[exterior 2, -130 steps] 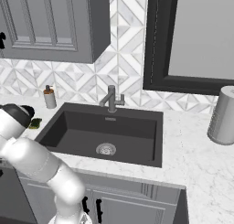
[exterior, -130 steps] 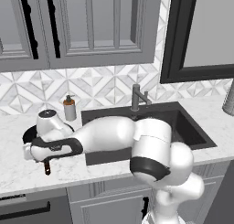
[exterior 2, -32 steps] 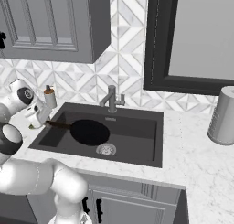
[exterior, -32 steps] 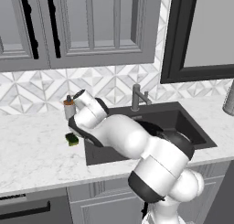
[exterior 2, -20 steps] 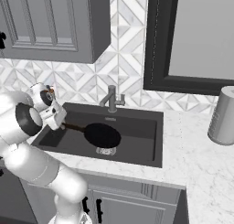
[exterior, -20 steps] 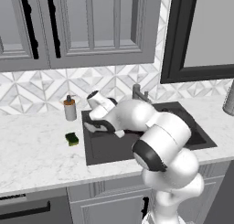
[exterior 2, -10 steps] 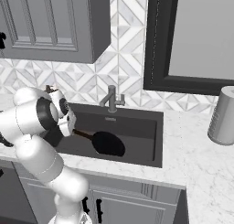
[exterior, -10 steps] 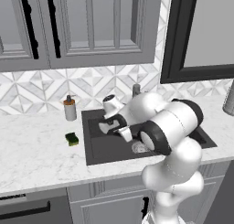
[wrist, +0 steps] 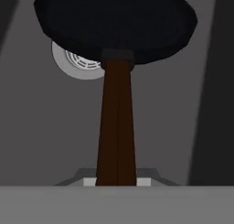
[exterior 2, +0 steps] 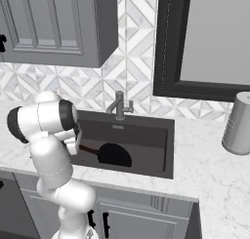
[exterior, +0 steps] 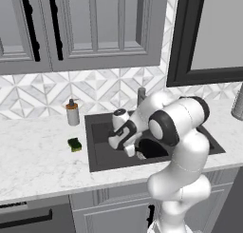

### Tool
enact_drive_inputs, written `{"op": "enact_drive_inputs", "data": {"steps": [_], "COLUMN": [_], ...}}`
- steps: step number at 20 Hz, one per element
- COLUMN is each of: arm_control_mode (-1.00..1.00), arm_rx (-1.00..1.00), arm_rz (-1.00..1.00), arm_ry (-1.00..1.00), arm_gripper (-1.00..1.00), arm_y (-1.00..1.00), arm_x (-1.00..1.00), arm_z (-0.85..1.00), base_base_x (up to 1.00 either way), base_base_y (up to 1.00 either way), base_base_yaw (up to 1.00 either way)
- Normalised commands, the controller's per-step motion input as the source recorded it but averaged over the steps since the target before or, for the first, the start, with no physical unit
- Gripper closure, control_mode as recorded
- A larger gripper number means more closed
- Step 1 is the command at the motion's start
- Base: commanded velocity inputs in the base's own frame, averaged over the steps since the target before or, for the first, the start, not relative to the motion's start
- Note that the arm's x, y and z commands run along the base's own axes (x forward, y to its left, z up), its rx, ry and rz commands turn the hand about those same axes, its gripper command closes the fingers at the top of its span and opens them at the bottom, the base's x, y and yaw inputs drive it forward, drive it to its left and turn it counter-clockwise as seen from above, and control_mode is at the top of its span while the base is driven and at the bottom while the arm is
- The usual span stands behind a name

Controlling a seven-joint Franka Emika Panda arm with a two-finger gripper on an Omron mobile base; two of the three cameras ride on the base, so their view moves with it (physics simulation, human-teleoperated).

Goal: Pick the pan and sponge and place them into the sink. Then turn on the water.

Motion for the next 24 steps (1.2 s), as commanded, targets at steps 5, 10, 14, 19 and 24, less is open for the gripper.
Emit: {"op": "enact_drive_inputs", "data": {"steps": [5, 10, 14, 19, 24], "arm_control_mode": [-1.00, -1.00, -1.00, -1.00, -1.00], "arm_rx": [0.11, 0.06, 0.00, 0.00, 0.00], "arm_rz": [0.00, 0.00, 0.00, 0.00, 0.00], "arm_ry": [-0.08, -0.06, -0.06, -0.09, -0.04], "arm_gripper": [1.00, 1.00, 1.00, 1.00, -1.00], "arm_y": [0.28, 0.17, 0.26, 0.22, 0.07], "arm_x": [0.57, 0.35, 0.26, 0.14, 0.07], "arm_z": [-0.25, -0.34, -0.33, -0.28, -0.17], "base_base_x": [0.00, 0.00, 0.00, 0.00, 0.00], "base_base_y": [0.00, 0.00, 0.00, 0.00, 0.00], "base_base_yaw": [0.00, 0.00, 0.00, 0.00, 0.00]}}
